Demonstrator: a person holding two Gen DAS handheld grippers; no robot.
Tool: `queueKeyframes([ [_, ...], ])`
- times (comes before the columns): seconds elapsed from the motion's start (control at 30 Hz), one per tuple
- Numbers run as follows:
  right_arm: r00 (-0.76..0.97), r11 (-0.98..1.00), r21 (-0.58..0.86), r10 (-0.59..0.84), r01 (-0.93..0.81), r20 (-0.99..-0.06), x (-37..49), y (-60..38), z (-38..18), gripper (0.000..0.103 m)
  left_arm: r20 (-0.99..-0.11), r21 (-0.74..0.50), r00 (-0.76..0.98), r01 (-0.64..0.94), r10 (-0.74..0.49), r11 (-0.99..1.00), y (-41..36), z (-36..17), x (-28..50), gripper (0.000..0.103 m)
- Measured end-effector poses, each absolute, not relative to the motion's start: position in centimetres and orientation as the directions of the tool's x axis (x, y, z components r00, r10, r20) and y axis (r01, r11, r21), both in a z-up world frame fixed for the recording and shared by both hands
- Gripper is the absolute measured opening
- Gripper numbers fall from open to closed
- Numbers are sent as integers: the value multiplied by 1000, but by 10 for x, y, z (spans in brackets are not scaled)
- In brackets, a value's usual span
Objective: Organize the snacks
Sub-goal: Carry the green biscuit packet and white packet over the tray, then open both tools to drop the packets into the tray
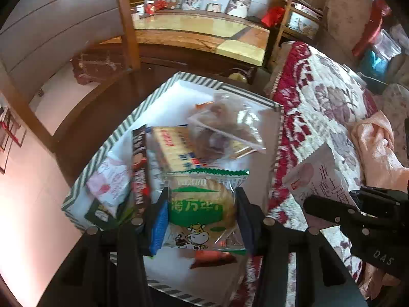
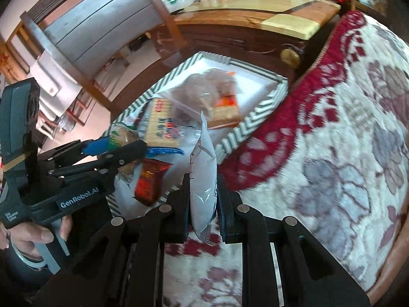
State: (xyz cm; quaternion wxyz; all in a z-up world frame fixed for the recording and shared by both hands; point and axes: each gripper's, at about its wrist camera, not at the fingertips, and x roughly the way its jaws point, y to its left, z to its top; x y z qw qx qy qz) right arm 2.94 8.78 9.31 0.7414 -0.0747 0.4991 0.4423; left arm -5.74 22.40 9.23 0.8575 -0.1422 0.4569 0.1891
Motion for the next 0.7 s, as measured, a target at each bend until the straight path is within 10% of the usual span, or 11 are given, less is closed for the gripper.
queueKeyframes([
  [0.7, -114, 472, 469, 604, -746, -788, 32, 185, 57, 16, -859, -37, 434, -582, 272, 813, 273, 72, -63, 51],
])
